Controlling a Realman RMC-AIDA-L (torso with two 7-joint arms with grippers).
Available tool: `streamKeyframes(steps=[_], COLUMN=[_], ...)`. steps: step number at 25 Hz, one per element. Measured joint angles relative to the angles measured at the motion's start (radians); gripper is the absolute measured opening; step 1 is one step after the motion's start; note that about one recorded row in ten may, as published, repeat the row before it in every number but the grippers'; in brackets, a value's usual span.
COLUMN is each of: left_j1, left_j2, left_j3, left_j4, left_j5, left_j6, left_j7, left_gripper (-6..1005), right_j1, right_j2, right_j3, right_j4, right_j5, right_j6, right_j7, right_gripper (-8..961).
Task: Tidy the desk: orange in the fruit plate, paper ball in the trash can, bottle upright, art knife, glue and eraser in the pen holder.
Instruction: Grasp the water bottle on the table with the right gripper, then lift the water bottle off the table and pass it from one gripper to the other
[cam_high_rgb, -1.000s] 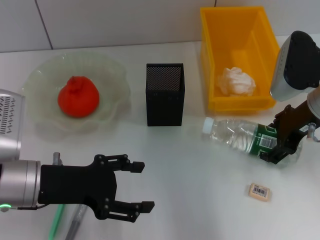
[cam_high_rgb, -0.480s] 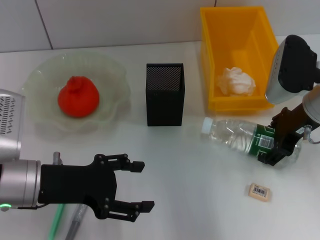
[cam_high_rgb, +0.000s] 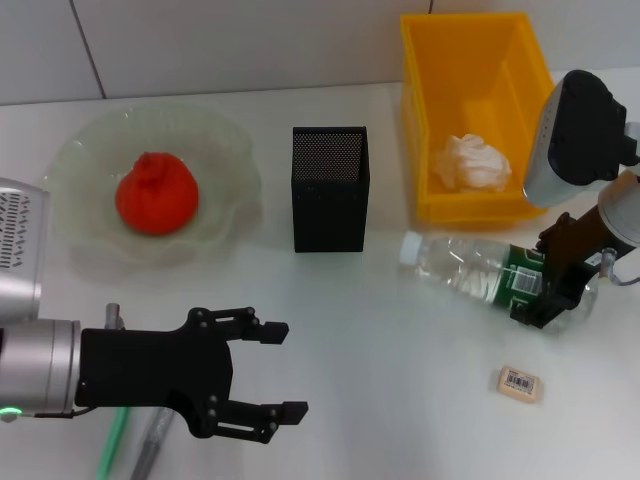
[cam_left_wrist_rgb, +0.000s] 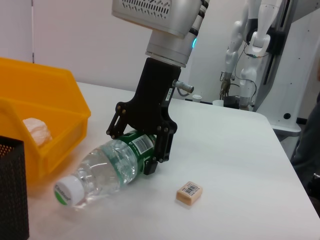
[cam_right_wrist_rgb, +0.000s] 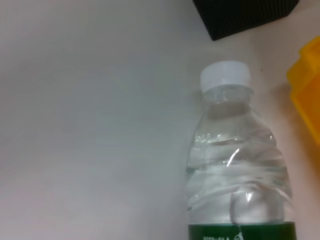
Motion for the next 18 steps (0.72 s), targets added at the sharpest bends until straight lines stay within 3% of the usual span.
streamKeyframes(steps=[18], left_j1=[0.002], left_j2=[0.001], left_j3=[0.001], left_j4=[-0.003], left_j5=[0.0], left_j6=[0.0], left_j7=[0.001], left_gripper=[860], right_j1=[-0.007], right_j2=[0.002], right_j3=[-0.054], right_j4=[-0.008], right_j5=[0.006], right_j6=[-0.003], right_j7=[0.001], right_gripper=[768])
